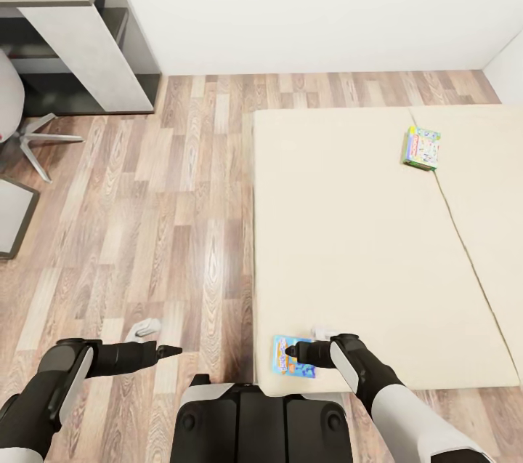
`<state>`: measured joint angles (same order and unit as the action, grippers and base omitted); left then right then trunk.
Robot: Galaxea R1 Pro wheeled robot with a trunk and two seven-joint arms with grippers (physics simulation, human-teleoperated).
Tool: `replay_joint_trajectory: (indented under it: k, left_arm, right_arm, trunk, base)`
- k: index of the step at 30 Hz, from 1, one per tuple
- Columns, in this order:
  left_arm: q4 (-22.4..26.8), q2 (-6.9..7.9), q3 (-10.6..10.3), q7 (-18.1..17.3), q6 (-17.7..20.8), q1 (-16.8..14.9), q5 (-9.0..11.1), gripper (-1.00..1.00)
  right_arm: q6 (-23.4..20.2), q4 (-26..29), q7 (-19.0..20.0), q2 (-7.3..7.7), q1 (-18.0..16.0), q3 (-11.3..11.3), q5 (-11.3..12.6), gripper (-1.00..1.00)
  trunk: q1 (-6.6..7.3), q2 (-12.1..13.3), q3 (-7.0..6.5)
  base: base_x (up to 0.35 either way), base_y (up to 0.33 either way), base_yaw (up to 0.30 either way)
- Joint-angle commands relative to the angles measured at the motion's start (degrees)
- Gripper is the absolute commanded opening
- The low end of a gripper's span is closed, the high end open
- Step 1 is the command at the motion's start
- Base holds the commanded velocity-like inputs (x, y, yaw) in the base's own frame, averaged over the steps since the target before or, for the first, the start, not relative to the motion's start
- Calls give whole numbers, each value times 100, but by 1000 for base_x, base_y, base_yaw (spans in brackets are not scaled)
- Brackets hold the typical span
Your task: Put all the toys in the child's room - the three board games (two on the bed and one on the table), the two jigsaw puzzles on the table, and the tennis ball on the table - inside the toy box on the table in the child's room.
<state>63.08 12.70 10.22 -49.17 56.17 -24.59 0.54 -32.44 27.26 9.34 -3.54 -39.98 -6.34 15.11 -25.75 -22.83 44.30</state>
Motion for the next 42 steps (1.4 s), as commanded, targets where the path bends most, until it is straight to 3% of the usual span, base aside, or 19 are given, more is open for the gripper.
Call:
replay_joint_trajectory:
  k: [1,42]
  left_arm:
    - [2,-1,7,-19,43,-2,5,100]
    - [3,-4,7,-23,43,-2,5,100]
  right_arm:
    - [-25,7,-2,3,-1,-17,18,100]
    - [-16,6,-11,-6,-1,-17,10,100]
  trunk:
    - [-3,-9,6]
    - [-3,-9,6]
  base:
    - [0,83,0]
    - [0,46,0]
